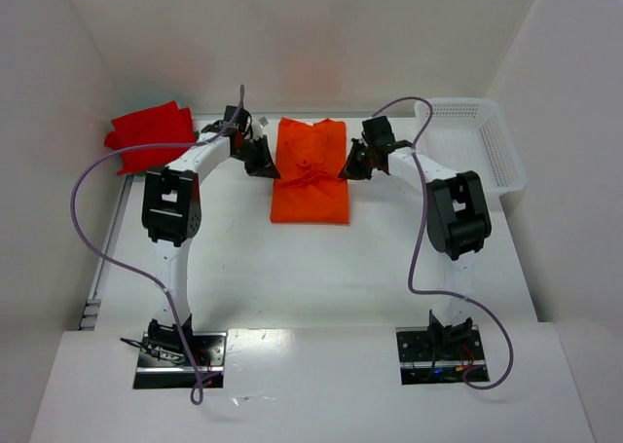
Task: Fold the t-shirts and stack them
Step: Fold the folded rectangular tshirt in 1/3 of the way, then grab one side of the 2/3 rectangular tshirt with both arms, then fold the long partially folded tshirt into a neat square
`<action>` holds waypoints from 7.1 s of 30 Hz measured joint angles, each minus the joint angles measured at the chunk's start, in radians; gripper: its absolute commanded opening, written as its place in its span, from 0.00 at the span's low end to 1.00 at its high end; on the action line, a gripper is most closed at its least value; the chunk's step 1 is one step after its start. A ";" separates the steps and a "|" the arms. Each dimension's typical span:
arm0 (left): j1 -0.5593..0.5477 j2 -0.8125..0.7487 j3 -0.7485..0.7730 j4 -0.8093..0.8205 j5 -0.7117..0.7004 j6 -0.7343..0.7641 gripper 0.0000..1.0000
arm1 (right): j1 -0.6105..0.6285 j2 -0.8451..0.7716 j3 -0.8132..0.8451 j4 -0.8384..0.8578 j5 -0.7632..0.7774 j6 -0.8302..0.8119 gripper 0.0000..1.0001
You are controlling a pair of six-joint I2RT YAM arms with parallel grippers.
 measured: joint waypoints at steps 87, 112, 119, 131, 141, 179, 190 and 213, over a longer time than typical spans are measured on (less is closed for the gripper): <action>0.063 0.085 -0.064 0.459 -0.097 -0.127 0.63 | 0.013 0.204 0.144 0.129 0.043 -0.062 0.23; -0.007 -0.444 -0.799 0.430 -0.099 -0.111 0.73 | 0.107 -0.388 -0.562 0.161 0.091 -0.007 0.58; -0.003 -0.445 -0.801 0.482 -0.107 -0.135 0.66 | 0.130 -0.346 -0.565 0.192 0.080 0.014 0.55; -0.003 -0.366 -0.753 0.512 -0.084 -0.135 0.50 | 0.129 -0.248 -0.554 0.261 0.064 0.056 0.39; -0.003 -0.328 -0.734 0.518 -0.050 -0.132 0.24 | 0.129 -0.190 -0.516 0.299 0.047 0.077 0.09; -0.158 -1.001 -0.967 0.099 -0.055 -0.174 0.00 | 0.155 -0.953 -0.819 -0.005 0.017 0.206 0.00; -0.100 -0.929 -0.749 0.012 -0.089 -0.170 0.00 | 0.136 -0.823 -0.647 -0.047 0.030 0.177 0.00; 0.031 -0.252 -0.234 0.065 -0.063 -0.052 0.00 | 0.028 -0.159 -0.108 0.138 0.057 0.050 0.00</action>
